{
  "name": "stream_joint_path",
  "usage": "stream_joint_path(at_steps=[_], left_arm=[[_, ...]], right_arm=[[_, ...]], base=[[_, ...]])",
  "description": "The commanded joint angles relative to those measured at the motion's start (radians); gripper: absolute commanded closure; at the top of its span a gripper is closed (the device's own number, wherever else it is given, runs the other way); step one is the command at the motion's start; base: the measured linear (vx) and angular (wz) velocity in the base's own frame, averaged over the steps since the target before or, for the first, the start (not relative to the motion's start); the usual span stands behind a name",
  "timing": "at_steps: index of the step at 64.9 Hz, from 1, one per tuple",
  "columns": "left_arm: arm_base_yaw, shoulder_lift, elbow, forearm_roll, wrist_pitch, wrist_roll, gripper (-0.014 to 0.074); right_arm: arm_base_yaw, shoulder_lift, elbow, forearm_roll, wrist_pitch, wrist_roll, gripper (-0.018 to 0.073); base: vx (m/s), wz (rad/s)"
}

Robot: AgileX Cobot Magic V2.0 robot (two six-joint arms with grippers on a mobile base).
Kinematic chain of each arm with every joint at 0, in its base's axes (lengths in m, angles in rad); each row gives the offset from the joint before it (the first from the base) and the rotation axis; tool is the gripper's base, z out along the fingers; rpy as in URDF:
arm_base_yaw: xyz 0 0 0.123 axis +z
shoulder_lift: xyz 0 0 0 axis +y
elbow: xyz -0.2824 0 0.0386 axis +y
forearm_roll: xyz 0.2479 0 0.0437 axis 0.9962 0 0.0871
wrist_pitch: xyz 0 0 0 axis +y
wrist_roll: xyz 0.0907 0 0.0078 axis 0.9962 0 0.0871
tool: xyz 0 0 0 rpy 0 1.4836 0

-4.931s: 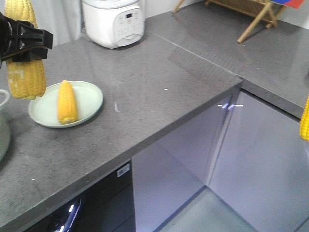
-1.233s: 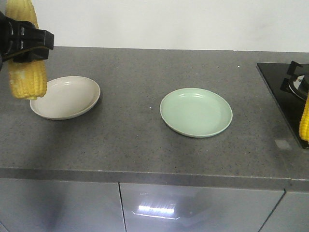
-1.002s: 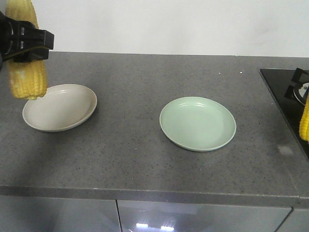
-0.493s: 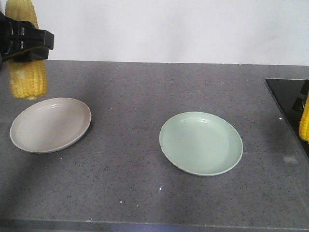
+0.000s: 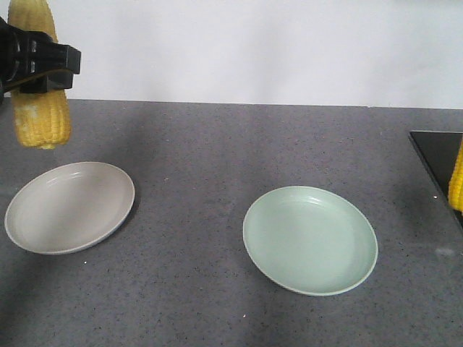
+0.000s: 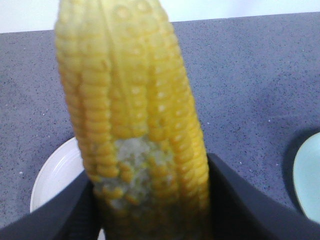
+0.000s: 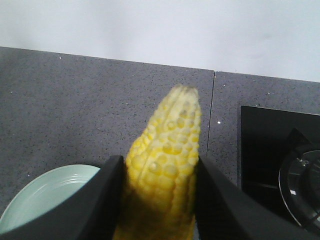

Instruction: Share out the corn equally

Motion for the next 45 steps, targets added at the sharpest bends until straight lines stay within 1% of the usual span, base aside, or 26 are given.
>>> stream_joint_path(at_steps=[1,45], left_arm=[[0.001,-0.028,-0.025,0.004,-0.058,-0.007,0.0524],[0.001,-0.028,-0.025,0.004,-0.058,-0.007,0.0524]], right_arm=[[-0.007,-0.016,-0.025,0.015,-0.065,-0.003,0.0366],[-0.007,-0.016,-0.025,0.015,-0.065,-0.003,0.0366]], base=[[0.08,0.02],[0.03,0.01]])
